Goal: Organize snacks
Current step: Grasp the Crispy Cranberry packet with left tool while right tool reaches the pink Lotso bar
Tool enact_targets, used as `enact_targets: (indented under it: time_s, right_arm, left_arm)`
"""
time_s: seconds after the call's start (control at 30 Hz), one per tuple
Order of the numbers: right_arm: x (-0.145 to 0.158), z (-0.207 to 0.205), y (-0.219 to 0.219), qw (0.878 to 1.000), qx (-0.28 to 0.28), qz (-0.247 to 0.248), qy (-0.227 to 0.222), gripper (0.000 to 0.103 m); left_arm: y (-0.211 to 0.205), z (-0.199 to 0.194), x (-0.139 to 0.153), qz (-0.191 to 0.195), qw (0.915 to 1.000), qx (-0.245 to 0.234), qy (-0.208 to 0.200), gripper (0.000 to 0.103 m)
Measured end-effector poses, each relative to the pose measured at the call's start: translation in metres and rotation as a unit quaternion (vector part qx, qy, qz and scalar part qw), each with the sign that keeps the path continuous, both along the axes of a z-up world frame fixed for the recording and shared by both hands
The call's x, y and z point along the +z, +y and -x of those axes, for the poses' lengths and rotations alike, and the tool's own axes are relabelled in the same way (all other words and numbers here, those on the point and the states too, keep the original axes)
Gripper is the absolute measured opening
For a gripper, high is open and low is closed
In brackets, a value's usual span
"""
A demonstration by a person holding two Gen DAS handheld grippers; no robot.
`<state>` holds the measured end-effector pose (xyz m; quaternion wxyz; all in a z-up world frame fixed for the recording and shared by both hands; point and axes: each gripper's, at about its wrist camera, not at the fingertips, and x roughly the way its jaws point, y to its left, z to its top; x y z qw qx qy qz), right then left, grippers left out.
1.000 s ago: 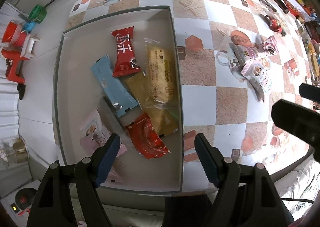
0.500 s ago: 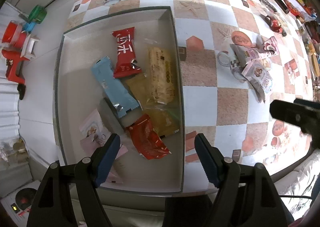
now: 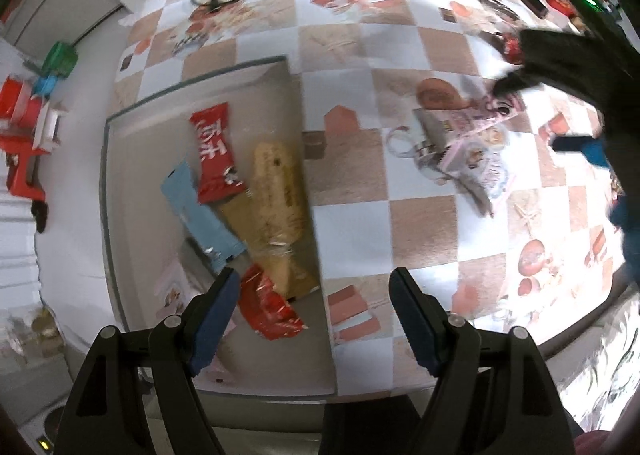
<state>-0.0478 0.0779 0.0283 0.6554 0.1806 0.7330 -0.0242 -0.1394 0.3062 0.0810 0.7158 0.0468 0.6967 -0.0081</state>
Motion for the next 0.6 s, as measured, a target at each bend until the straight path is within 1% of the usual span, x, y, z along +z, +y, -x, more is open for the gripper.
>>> enact_targets:
  time_s: [0.13,0.2,0.37,0.47,0.6]
  right_arm:
    - [-0.013,-0.018,0.007,1.000,-0.003,0.013,0.002,0.103]
    - [-0.021,-0.020,0.013,1.000,0.002,0.016,0.005,0.103]
    - [-0.036,-0.016,0.021,0.998,0.042,0.047,0.013,0.103]
    - [-0.042,-0.009,0.010,0.997,0.054,0.061,0.016,0.103]
    - [-0.043,0.006,-0.019,0.995,0.059,0.078,0.015,0.103]
  left_arm:
    - [-0.015,-0.007,0.001,0.005,0.9999,-0.010,0.007,0.080]
    - [-0.021,-0.009,0.000,0.008,0.9998,-0.013,0.011,0.080]
    - [-0.039,-0.014,-0.007,0.016,0.9993,-0.027,0.022,0.080]
    - [-0.050,-0.017,-0.011,0.022,0.9988,-0.033,0.030,0.080]
    - [-0.065,-0.024,-0.018,0.031,0.9980,-0.040,0.039,0.080]
